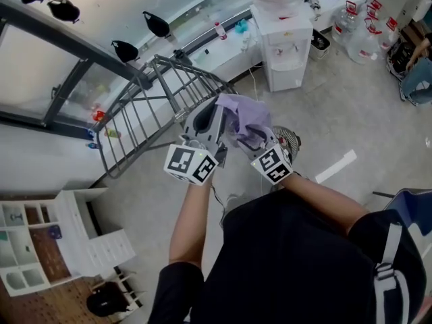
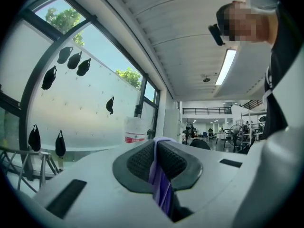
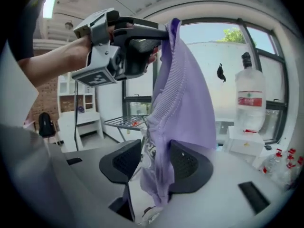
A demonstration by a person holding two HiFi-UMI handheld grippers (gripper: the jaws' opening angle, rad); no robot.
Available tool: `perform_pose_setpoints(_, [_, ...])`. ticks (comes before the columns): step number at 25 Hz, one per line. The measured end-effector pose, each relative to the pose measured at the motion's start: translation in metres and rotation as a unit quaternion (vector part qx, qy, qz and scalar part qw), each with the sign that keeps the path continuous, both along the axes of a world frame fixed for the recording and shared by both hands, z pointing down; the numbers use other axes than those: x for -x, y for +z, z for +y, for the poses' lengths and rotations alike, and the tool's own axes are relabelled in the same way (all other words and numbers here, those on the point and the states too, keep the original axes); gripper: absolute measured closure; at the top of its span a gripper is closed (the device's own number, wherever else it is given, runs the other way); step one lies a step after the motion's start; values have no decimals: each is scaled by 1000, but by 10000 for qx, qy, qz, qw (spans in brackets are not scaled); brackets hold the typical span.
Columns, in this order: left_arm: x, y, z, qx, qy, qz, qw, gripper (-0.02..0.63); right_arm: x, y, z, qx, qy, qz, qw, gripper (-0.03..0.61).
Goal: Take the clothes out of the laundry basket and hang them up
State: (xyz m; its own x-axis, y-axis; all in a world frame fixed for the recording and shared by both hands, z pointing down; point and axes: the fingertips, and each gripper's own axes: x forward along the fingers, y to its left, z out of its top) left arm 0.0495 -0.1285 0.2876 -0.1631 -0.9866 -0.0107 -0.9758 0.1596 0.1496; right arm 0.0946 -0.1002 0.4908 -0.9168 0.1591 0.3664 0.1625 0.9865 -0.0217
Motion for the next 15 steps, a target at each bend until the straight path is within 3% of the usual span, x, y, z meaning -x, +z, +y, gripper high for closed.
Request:
perform_pose_setpoints(7, [21, -11, 55, -238, -265, 51, 9994, 594, -12, -4, -38, -49, 742, -6, 9972, 565])
perform_pose_setpoints(12, [37, -14, 112, -322, -422, 132, 9985, 595, -12, -50, -46, -41, 1037, -418, 9937, 569])
perform_pose_setpoints(15, [45, -14, 153, -55, -581, -295, 9979, 595, -9, -85, -38, -63, 1150, -684, 9910, 571])
